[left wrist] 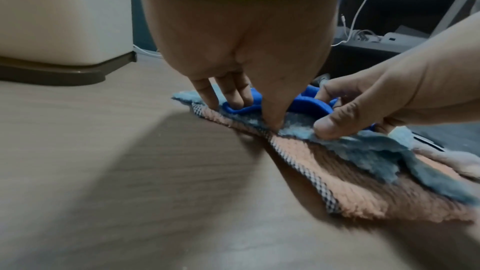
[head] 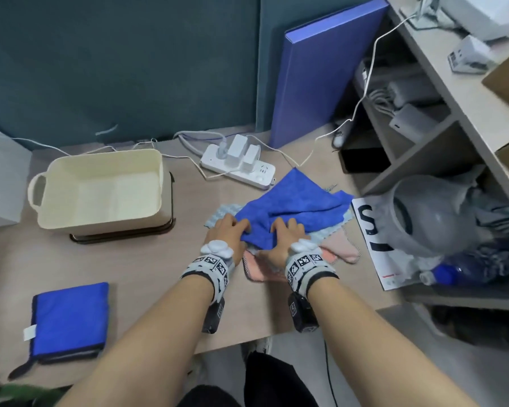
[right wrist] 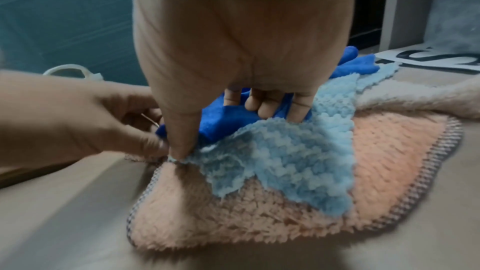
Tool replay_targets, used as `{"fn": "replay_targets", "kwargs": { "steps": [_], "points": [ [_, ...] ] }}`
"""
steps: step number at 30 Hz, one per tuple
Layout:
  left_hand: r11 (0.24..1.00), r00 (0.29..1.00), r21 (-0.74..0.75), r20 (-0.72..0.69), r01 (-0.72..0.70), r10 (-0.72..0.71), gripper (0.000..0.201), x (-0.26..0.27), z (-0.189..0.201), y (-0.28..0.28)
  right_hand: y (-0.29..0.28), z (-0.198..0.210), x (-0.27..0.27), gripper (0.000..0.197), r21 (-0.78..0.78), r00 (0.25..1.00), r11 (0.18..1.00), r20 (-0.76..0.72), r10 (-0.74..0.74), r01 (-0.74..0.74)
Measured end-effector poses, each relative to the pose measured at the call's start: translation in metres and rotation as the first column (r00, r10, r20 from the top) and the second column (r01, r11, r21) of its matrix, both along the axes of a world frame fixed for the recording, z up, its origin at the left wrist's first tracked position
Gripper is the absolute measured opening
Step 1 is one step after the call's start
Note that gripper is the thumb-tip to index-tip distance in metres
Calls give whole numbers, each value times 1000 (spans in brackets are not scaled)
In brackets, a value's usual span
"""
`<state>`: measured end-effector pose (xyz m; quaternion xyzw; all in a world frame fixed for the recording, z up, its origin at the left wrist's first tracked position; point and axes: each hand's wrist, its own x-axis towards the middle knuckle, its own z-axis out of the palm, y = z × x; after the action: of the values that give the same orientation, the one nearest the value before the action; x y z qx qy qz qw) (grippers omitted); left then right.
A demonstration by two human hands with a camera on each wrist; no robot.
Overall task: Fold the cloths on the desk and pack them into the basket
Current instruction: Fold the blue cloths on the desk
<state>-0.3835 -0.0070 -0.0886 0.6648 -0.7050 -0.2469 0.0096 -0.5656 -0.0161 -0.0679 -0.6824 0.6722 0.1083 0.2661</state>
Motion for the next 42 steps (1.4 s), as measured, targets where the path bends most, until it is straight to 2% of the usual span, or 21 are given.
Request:
{"fn": "replay_targets", "kwargs": {
  "steps": [4,7,9,12,14,16,18,21,23,26,29,30,33,34,35,37,39,42],
  "points": [
    [999,999,-27,-20,-35,35,14,3,1,-6,-10,-1,1,26,-22,1000,1000,17,6,-6],
    [998,1000,-64,10,-25,26,12,10,12,-10,-17,10,-3,21,-56,997,998,74,30,-26],
    [997,1000,-82,8,-16,17,11,11,24,-11,-23,24,-5,18,-51,986,999,163,19,-11],
    [995,991,-44,-108,-89,83,21,13,57,-8,-27,60,-1,20,-29,945,993,310,-101,116],
    [997,970,-46,-237,-59,47,25,11,76,-8,-32,77,0,21,-71,899,975,407,-163,209],
    [992,949,-121,-310,23,-60,32,17,98,-5,-29,101,7,22,-157,884,963,450,-127,219],
    [977,934,-204,-333,60,-127,40,21,104,-7,-29,124,13,28,-205,871,955,482,-93,215],
    [951,912,-305,-402,-55,-76,26,33,119,2,-15,163,29,32,-265,876,948,481,-29,176],
    [945,904,-308,-427,-109,-35,29,35,129,7,-10,178,35,31,-295,892,947,452,23,125],
    [944,914,-323,-399,-68,-71,21,49,150,25,5,208,53,27,-346,886,934,456,87,87],
    [949,925,-316,-360,0,-120,37,67,167,45,19,230,74,30,-370,881,927,458,121,65],
    [949,933,-316,-333,24,-134,36,72,171,47,21,233,78,31,-371,881,927,456,127,58],
    [931,946,-351,-255,101,-198,13,96,181,61,34,242,96,35,-361,893,932,431,130,38],
    [933,949,-349,-255,91,-188,11,100,182,62,35,242,98,36,-351,898,935,422,123,37],
    [940,952,-338,-266,53,-149,16,105,183,65,36,242,101,37,-342,899,939,423,114,42],
    [954,958,-298,-282,-38,-49,41,115,191,74,40,243,109,36,-330,886,942,452,103,58],
    [954,975,-296,-221,-51,-16,58,116,199,82,43,248,118,36,-339,874,937,476,99,79],
    [941,992,-336,-127,-35,-9,57,115,218,97,49,254,133,37,-335,856,937,510,92,99]
  ]
}}
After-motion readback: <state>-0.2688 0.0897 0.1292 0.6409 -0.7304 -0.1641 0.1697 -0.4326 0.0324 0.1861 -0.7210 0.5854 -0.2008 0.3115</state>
